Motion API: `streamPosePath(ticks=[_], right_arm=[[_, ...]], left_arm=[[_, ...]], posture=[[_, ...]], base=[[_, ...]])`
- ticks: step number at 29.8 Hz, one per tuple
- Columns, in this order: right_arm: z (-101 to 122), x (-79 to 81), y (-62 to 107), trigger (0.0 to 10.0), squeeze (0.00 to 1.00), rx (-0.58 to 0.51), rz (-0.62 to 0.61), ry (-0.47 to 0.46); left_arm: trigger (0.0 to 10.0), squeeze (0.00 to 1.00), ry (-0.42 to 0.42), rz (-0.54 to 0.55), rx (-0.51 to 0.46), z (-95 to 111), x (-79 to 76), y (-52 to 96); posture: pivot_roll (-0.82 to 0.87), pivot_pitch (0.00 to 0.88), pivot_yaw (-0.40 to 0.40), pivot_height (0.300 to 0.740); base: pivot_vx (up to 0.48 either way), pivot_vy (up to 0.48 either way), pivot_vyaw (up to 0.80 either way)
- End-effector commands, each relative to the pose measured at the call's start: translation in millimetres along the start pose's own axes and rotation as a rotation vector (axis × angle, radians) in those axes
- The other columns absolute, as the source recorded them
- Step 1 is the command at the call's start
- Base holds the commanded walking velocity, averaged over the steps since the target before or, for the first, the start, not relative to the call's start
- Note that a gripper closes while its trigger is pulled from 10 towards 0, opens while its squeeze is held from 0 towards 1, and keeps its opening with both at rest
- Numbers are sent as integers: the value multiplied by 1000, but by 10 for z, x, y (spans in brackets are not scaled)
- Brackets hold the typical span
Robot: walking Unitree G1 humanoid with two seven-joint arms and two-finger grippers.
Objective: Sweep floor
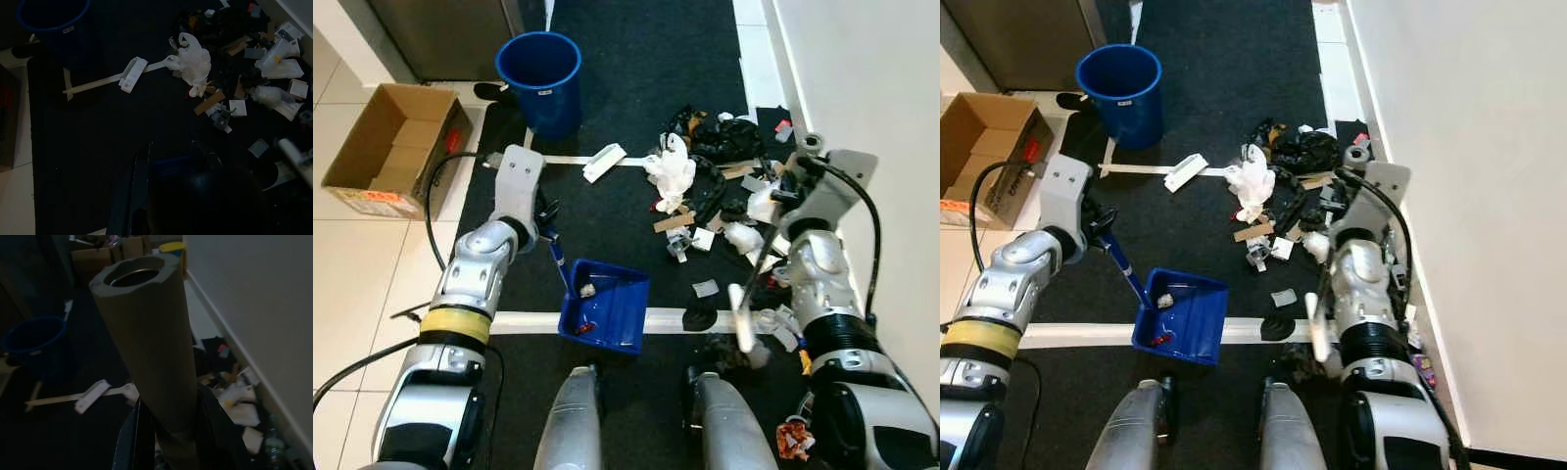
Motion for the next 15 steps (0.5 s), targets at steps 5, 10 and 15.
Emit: streamPosePath(ticks=[5,10,15], right_arm=[[-88,116,3,10000,0,43,24,-239],[57,61,-30,10000,0,17,7,-325],[145,-13,-48,10000,0,-5,-15,-385]], left_arm=[[10000,0,39,5,74,-250,-67,21],[10000,0,41,15,68,-239,-53,22],[10000,0,47,20,58,-228,-58,17]], posture=[[9,226,-2,740],[7,227,-2,740],[0,219,-5,740]], base=[[0,0,0],[0,0,0],[0,0,0]])
Point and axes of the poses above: a point about 5 cm out from each wrist's last joint towards the gripper, its own y axis pointing back from the gripper into the wrist, its own z axis along the axis of the wrist's last joint, x = y × z, the point moved 4 cm from there along -y, pointing out of the wrist towards the gripper, and after that the axes turned 2 degrees about -y, right-handed, at the moved point
